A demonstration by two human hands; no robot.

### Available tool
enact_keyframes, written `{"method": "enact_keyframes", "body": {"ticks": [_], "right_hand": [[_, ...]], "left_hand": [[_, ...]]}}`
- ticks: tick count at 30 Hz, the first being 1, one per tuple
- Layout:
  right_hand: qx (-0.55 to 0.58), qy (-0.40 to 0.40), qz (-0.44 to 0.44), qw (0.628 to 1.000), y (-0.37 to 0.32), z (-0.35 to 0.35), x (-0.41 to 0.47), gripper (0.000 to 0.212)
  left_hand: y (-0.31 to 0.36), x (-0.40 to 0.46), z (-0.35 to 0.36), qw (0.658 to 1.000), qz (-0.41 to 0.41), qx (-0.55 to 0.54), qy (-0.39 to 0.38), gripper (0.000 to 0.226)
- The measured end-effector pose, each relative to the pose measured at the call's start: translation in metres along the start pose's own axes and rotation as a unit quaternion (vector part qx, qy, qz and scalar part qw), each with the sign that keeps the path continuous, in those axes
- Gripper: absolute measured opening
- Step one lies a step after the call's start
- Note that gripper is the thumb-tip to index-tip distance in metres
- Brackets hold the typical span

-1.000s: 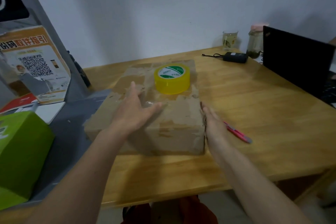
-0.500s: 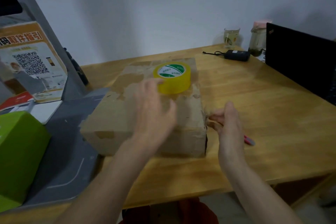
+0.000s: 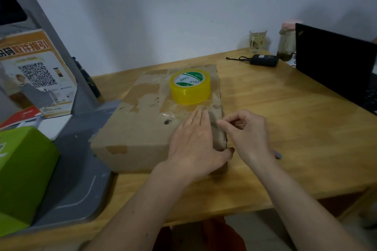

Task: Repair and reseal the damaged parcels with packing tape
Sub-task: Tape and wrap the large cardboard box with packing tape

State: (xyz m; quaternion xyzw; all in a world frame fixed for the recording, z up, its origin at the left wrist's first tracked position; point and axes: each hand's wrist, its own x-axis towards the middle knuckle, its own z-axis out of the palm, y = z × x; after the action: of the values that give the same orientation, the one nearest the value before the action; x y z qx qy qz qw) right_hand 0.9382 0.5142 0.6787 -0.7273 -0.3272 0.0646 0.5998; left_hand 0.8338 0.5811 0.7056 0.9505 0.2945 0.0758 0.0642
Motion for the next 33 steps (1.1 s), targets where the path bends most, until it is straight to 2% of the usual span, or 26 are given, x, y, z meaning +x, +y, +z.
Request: {"method": "enact_keyframes", "body": {"ticks": [2,6,10,12,14,17,18,19,22,25,27,28,30,31,33], "right_hand": [[-0.057,-0.029,-0.057,0.996,-0.004,0.001,-0.005,0.007],[-0.191,-0.054,-0.137,0.971,-0.01,0.008,-0.031,0.057],[-0.292,-0.046,-0.183,0.938,-0.012,0.015,-0.047,0.074],[-0.307,-0.041,-0.202,0.929,-0.016,0.02,-0.054,0.074],[-0.294,-0.039,-0.227,0.928,-0.02,0.021,-0.059,0.066],[-0.143,-0.029,-0.217,0.965,-0.019,0.01,-0.055,0.047],[-0.126,-0.027,-0.2,0.971,-0.015,0.007,-0.052,0.049],[-0.157,-0.038,-0.183,0.97,-0.012,0.006,-0.049,0.057],[-0.296,-0.117,-0.166,0.933,-0.013,0.008,-0.042,0.077],[-0.34,-0.154,-0.197,0.907,-0.028,0.012,-0.034,0.065],[-0.285,-0.171,-0.217,0.918,-0.028,0.011,-0.032,0.055],[-0.195,-0.168,-0.197,0.946,-0.024,0.011,-0.034,0.046],[-0.008,-0.103,-0.119,0.987,-0.013,0.01,-0.04,0.035],[0.034,-0.078,-0.068,0.994,-0.009,0.01,-0.043,0.041],[0.061,-0.094,0.025,0.993,0.0,0.014,-0.049,0.06]], "left_hand": [[0.0,0.0,-0.001,1.0,0.007,0.007,-0.003,0.101],[0.001,-0.003,-0.007,0.999,0.018,0.012,-0.033,0.086],[-0.008,-0.004,-0.002,0.997,-0.054,0.041,-0.038,0.073],[-0.011,-0.002,-0.001,0.994,-0.082,0.054,-0.037,0.069],[-0.014,-0.003,-0.004,0.994,-0.077,0.061,-0.045,0.068],[-0.022,-0.012,-0.007,0.997,-0.033,0.062,-0.037,0.088],[-0.024,-0.015,-0.007,0.998,-0.025,0.057,-0.025,0.095],[-0.026,-0.017,-0.007,0.998,-0.022,0.049,-0.012,0.097],[-0.029,-0.016,-0.004,0.998,-0.012,0.058,0.012,0.085],[-0.028,-0.016,-0.004,0.998,-0.002,0.063,0.02,0.08],[-0.028,-0.017,-0.003,0.998,-0.002,0.059,0.025,0.081],[-0.028,-0.018,-0.002,0.998,-0.004,0.057,0.03,0.085],[-0.027,-0.019,-0.001,0.997,-0.01,0.058,0.04,0.095],[-0.028,-0.018,0.0,0.997,-0.014,0.062,0.043,0.098],[-0.028,-0.017,0.002,0.996,-0.018,0.072,0.047,0.095]]}}
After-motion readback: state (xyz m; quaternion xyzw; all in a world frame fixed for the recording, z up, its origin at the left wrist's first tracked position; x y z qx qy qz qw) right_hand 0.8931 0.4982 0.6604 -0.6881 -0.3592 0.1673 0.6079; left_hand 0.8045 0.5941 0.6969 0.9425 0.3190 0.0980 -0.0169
